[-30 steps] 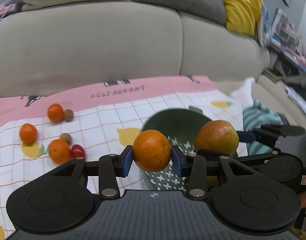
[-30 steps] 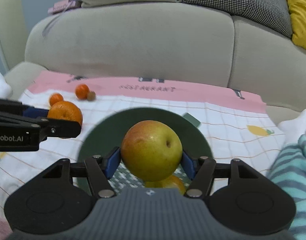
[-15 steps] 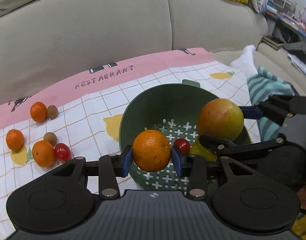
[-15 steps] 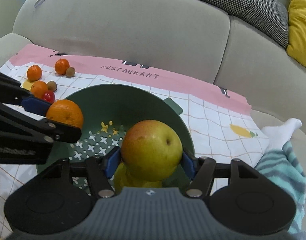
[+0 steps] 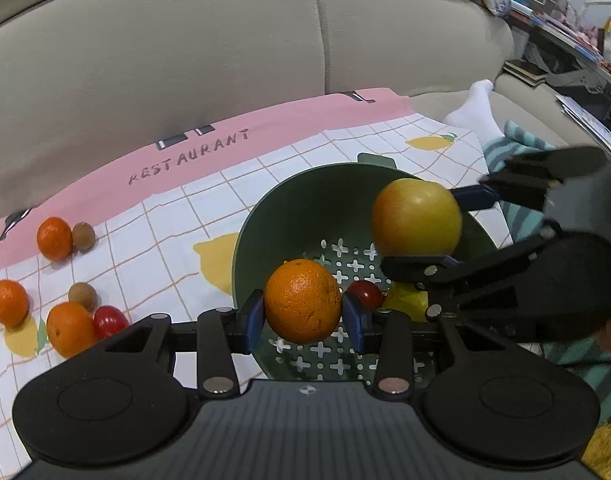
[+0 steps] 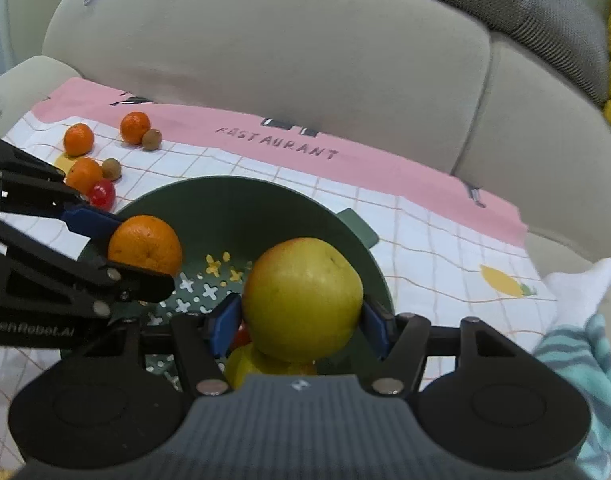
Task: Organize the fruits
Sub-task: 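Carry the pear and mandarin into the green colander and release both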
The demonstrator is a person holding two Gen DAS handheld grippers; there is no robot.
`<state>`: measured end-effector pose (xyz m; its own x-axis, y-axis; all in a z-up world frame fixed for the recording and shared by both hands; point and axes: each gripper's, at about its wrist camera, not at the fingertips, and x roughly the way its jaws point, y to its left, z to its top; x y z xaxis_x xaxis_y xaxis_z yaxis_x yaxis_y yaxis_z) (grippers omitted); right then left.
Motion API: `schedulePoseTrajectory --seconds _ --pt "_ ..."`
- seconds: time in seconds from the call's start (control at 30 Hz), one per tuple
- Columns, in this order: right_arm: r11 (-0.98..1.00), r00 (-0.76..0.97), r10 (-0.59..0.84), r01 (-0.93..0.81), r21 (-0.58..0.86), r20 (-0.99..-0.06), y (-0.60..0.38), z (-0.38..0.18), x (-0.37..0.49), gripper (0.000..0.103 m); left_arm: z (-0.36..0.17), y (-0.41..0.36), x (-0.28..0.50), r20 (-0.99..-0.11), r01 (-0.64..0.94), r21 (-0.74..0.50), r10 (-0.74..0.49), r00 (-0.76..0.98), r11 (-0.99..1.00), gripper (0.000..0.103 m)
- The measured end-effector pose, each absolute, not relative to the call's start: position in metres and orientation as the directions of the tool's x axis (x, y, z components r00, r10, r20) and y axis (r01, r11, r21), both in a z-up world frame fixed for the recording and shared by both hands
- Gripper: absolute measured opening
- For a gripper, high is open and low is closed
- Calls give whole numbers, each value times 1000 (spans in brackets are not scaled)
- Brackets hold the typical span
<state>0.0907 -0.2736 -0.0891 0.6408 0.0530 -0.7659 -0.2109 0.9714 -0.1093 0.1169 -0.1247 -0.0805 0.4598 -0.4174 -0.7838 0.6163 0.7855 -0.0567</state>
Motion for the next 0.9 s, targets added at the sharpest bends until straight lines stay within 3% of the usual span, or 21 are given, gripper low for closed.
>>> schedulePoseTrajectory --seconds 0.33,0.67,0.9 --pt "893 495 153 -441 -96 -855 -262 -96 128 61 -85 -136 117 -798 691 51 -387 462 721 46" --pt "880 428 127 -465 -97 -895 -258 -110 151 61 -92 -146 126 -805 718 56 -394 443 693 47" --pt "856 396 107 -504 -118 -912 -256 -115 155 61 -97 -152 127 -804 734 125 -365 469 668 49"
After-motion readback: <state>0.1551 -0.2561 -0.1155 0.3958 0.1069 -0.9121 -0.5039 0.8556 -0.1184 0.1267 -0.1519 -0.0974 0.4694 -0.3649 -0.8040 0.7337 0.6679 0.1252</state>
